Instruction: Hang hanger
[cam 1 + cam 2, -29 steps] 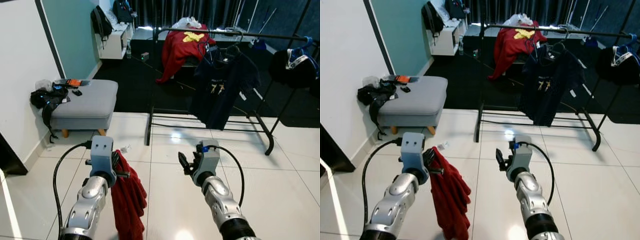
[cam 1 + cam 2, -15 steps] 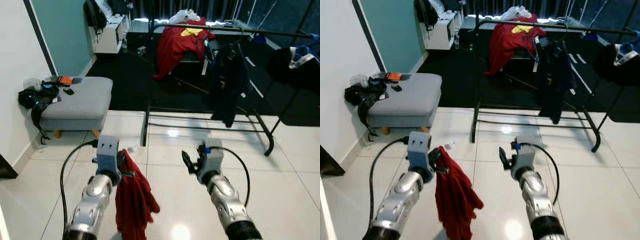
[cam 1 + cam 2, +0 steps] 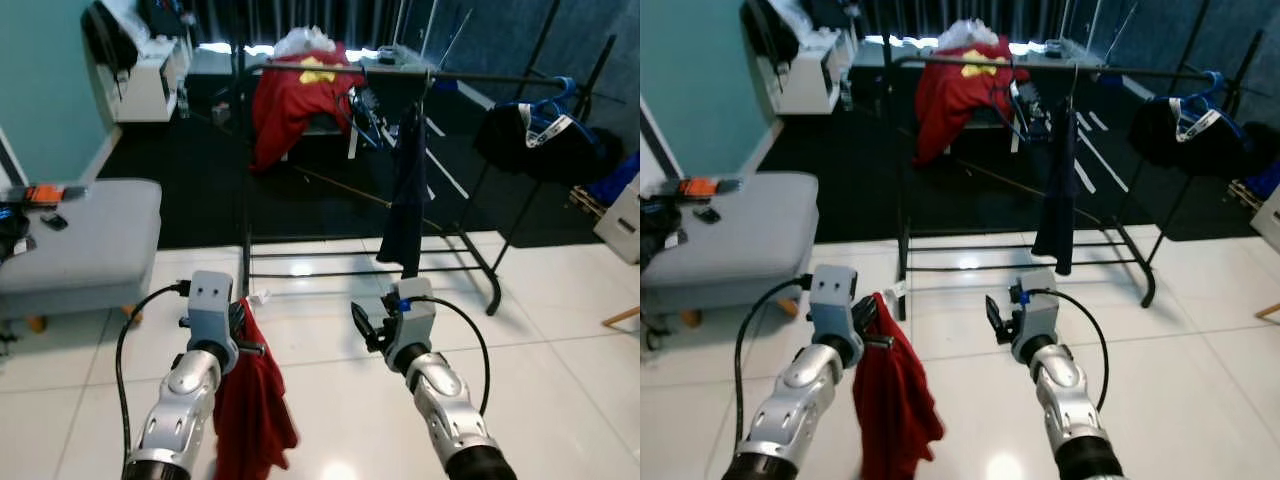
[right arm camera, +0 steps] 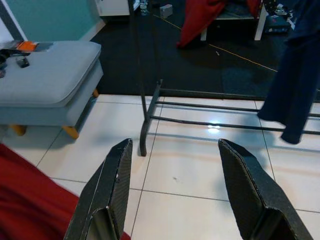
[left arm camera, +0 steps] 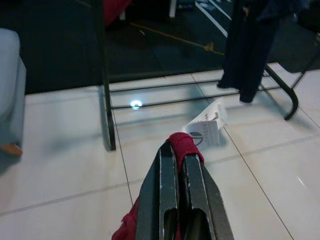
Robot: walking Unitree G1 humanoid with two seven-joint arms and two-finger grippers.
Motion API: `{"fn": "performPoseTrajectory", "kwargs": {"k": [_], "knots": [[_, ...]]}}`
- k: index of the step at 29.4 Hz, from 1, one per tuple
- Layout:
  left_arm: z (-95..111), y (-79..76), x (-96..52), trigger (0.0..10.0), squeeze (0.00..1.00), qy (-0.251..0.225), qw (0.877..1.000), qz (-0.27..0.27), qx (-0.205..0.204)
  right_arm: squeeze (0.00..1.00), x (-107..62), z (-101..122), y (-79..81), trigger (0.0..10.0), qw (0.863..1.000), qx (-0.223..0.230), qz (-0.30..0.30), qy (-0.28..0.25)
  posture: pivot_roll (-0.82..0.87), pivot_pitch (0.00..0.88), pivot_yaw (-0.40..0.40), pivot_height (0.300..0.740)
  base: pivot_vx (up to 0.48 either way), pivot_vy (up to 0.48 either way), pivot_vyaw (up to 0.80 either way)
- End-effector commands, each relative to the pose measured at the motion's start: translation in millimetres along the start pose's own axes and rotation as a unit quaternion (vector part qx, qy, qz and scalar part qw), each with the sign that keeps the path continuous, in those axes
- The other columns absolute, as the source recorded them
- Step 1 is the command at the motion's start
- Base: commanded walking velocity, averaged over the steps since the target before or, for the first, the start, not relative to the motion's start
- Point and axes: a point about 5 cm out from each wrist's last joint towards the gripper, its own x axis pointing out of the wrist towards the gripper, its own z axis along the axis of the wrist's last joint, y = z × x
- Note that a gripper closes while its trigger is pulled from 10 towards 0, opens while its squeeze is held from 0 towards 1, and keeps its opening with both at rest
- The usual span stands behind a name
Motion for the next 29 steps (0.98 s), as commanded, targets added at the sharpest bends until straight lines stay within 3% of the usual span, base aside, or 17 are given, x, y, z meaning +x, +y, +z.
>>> {"fn": "performPoseTrajectory", "kwargs": {"k": [1,14,22,24,29], "knots": [[3.8,-1.6,1.3,10.0,0.0,-0.01,1.0,-0.008,-0.004,0.0,-1.4,1.2,-5.5,10.0,1.0,0.003,-0.01,-0.003,0.07,0.007,-0.004,0.74,0.424,0.0,0.0],[3.6,-9.7,3.2,10.0,0.0,-0.012,1.0,-0.025,-0.007,0.0,-4.2,17.4,-17.0,10.0,0.998,-0.018,-0.028,-0.044,0.05,0.009,0.021,0.74,0.429,0.0,0.0],[6.2,-12.1,2.7,10.0,0.0,-0.019,0.999,-0.028,-0.008,0.0,4.5,67.3,-29.3,10.0,0.992,-0.042,-0.033,-0.119,0.05,0.01,0.02,0.74,0.438,0.0,0.0],[6.2,-12.1,2.7,10.0,0.0,-0.019,0.999,-0.028,-0.008,0.0,4.5,67.3,-29.3,10.0,0.992,-0.042,-0.033,-0.119,0.05,0.01,0.02,0.74,0.442,0.0,0.0],[7.4,-15.2,2.8,10.0,0.0,-0.024,0.999,-0.036,-0.004,0.0,8.3,91.3,-37.3,10.0,0.985,-0.079,-0.04,-0.146,0.04,0.0,0.018,0.74,0.445,0.0,0.0]]}}
